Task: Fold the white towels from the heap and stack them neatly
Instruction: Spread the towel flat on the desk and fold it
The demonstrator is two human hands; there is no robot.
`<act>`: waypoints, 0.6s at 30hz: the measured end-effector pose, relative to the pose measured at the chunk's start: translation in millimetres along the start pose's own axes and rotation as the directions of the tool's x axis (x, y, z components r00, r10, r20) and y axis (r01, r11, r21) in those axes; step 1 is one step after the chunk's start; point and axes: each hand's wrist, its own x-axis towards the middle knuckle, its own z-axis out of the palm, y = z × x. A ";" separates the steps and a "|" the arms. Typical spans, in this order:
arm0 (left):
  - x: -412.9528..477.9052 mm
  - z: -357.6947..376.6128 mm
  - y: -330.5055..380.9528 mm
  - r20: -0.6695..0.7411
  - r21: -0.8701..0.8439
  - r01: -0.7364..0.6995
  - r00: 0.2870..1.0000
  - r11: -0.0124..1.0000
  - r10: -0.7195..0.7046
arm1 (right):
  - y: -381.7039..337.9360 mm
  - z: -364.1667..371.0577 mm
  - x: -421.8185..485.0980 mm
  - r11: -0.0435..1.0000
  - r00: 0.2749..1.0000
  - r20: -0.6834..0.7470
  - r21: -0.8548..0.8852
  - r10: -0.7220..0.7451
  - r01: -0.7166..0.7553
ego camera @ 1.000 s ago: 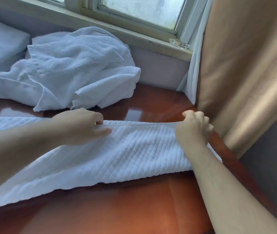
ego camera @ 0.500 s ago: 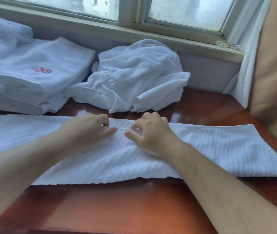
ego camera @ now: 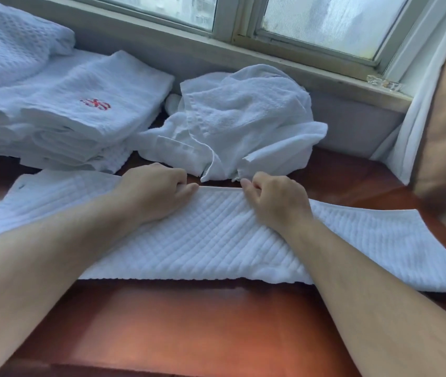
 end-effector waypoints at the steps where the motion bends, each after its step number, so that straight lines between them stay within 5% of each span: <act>1: -1.1 -2.1 -3.9 0.008 -0.008 0.016 1.000 1.000 -0.016 | -0.9 0.0 1.7 1.000 1.000 -0.022 -0.017 -0.011 0.011; 6: -13.6 -16.2 -6.0 -0.199 -0.025 -0.037 0.980 0.999 0.031 | -11.3 -3.1 3.3 0.971 0.999 -0.022 -0.238 -0.045 0.039; 8: -23.4 -23.5 -5.7 -0.208 -0.049 -0.051 0.977 0.997 0.039 | -25.1 -5.6 -1.8 0.980 0.998 -0.057 -0.200 -0.037 0.025; 10: -37.8 -26.6 -8.4 -0.072 -0.049 -0.026 0.997 0.998 0.023 | -44.4 -5.7 -12.9 1.000 0.998 -0.067 0.014 -0.003 0.004; 12: -56.0 -26.0 -9.9 0.122 -0.052 0.016 0.992 0.999 -0.009 | -65.6 -3.8 -26.4 0.973 0.997 0.072 0.224 0.042 -0.057; 15: -77.0 -25.3 -13.9 0.311 0.007 0.033 0.950 0.999 -0.033 | -80.6 3.3 -44.3 0.988 0.924 0.383 0.137 0.015 -0.073; 18: -86.9 -31.5 -32.2 0.326 0.034 0.111 0.938 0.993 -0.116 | -78.3 3.2 -51.6 0.996 0.897 0.442 0.070 0.026 -0.063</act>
